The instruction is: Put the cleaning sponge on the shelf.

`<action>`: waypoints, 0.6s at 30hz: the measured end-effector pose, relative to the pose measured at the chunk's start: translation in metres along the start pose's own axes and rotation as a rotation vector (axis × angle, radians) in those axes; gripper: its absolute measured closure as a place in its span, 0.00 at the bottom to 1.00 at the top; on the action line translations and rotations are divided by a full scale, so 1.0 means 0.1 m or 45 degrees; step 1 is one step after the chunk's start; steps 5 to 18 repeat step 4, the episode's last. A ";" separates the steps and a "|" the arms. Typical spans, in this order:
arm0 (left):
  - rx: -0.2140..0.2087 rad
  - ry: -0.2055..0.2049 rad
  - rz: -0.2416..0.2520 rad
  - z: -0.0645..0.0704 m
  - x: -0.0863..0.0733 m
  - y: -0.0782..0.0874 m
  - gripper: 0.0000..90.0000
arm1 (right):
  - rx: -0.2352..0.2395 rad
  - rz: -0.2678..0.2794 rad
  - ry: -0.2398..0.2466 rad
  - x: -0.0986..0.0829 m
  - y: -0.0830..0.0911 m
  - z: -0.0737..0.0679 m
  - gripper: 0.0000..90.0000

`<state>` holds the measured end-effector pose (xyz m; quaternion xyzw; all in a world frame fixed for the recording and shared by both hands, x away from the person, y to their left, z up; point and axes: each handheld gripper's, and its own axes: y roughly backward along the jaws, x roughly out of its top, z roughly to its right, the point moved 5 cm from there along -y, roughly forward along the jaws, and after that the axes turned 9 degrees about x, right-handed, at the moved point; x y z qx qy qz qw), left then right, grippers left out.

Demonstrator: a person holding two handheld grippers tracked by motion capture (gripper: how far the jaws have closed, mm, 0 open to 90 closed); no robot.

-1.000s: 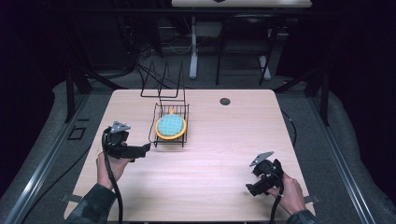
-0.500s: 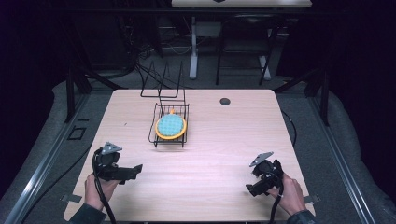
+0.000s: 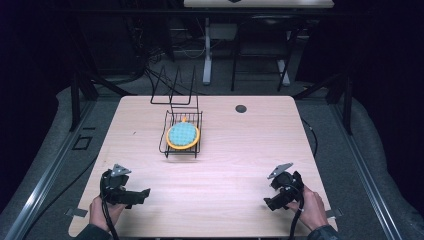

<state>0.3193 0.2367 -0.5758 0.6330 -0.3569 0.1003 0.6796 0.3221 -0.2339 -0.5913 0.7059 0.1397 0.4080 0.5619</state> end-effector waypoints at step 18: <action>-0.004 -0.002 -0.009 -0.01 -0.01 -0.03 0.00 | 0.004 -0.004 -0.005 0.00 0.00 0.00 0.05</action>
